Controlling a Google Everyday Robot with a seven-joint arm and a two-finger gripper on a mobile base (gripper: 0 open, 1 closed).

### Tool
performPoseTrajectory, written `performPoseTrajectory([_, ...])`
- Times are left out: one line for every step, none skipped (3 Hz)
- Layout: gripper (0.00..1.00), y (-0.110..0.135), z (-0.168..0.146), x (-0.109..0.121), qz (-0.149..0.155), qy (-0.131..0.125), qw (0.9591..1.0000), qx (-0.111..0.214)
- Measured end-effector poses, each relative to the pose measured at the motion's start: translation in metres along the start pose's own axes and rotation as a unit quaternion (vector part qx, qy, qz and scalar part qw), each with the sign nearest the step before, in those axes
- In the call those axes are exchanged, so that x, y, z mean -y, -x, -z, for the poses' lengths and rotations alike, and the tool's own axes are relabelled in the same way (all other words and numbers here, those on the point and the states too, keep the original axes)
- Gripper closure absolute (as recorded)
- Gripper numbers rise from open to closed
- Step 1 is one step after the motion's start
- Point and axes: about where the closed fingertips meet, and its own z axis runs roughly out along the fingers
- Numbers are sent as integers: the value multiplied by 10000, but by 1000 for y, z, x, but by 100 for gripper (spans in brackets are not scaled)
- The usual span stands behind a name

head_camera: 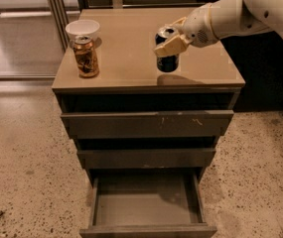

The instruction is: Pick pepsi can from bottom drawer and place on counter

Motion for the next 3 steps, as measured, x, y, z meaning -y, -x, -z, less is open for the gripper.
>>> performPoseTrajectory([100,-12,-11,22,-106,-68,9999,65])
performPoseTrajectory([100,-27,-22,27,-299,-22,9995,106])
performPoseTrajectory([100,-41,-30,27,-504,56,9986,121])
